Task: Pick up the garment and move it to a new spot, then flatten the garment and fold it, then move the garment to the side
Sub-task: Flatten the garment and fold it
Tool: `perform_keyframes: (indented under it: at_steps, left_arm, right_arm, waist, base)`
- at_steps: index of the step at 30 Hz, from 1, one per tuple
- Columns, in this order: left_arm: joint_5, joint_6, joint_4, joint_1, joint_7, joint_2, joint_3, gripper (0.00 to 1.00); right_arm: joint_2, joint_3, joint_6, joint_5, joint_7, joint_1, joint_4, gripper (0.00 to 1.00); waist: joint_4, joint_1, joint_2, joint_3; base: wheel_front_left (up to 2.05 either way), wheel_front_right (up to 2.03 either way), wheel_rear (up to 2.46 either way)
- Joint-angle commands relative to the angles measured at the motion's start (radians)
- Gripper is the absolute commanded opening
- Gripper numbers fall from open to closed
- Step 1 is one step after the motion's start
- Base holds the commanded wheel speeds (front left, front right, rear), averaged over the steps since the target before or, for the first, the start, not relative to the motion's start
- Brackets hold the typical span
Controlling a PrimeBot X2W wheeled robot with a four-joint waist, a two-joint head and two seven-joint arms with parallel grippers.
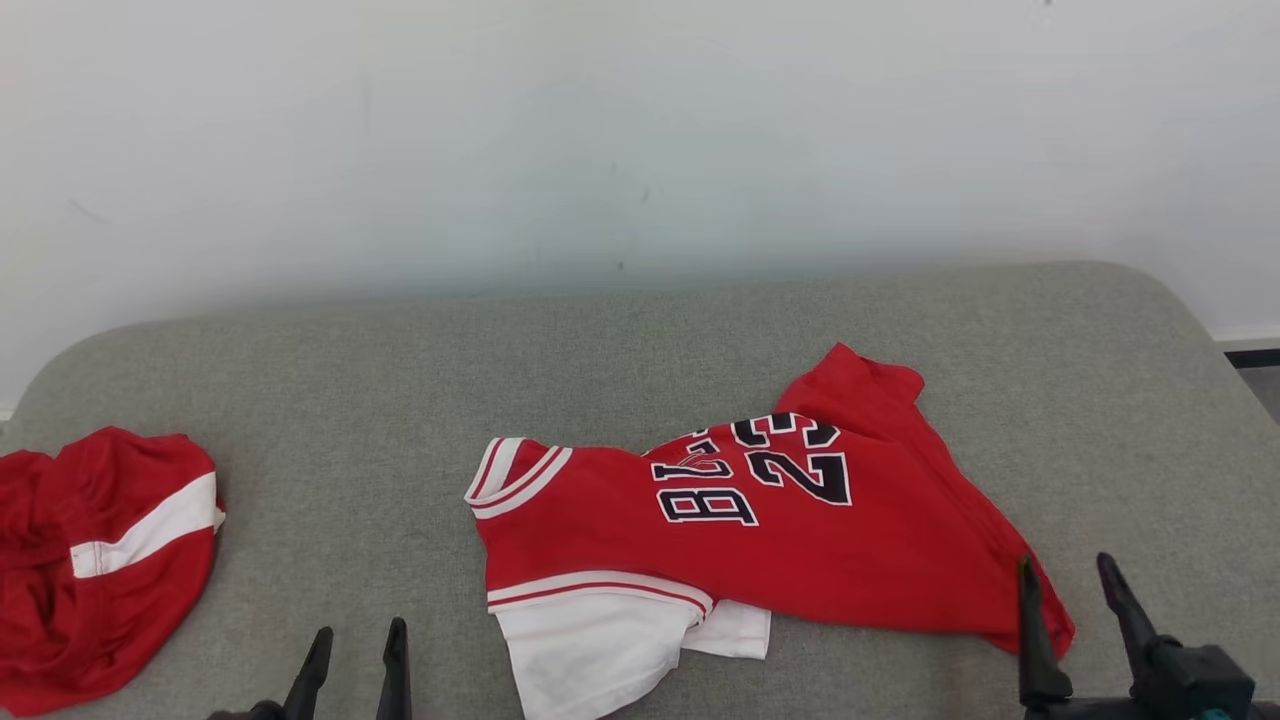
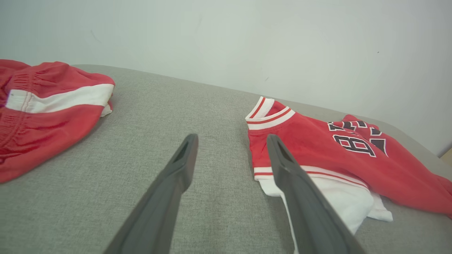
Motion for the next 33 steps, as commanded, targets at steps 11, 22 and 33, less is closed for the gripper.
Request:
perform_keyframes:
  at_steps: [11,22,33]
  left_arm:
    - [0.020,-0.014,-0.021,0.058,-0.001,0.001,0.029,1.00]
    - [0.022,-0.010,-0.035,0.092,-0.001,0.000,0.042,1.00]
    - [0.000,0.003,-0.036,0.115,-0.001,0.000,0.028,1.00]
  right_arm:
    - [-0.001,0.109,0.001,-0.044,-0.006,0.090,-0.044,1.00]
    - [-0.001,0.121,0.001,-0.024,0.013,0.095,-0.040,1.00]
    - [-0.001,0.124,0.001,-0.013,0.024,0.086,-0.040,1.00]
  waist:
    - [-0.011,0.0001,0.0000,-0.060]
    - [-0.022,0.0001,0.0000,-0.085]
    - [-0.015,0.0001,0.0000,-0.081]
  base:
    - [0.00,0.00,0.00]
    - [0.00,0.00,0.00]
    - [0.00,0.00,0.00]
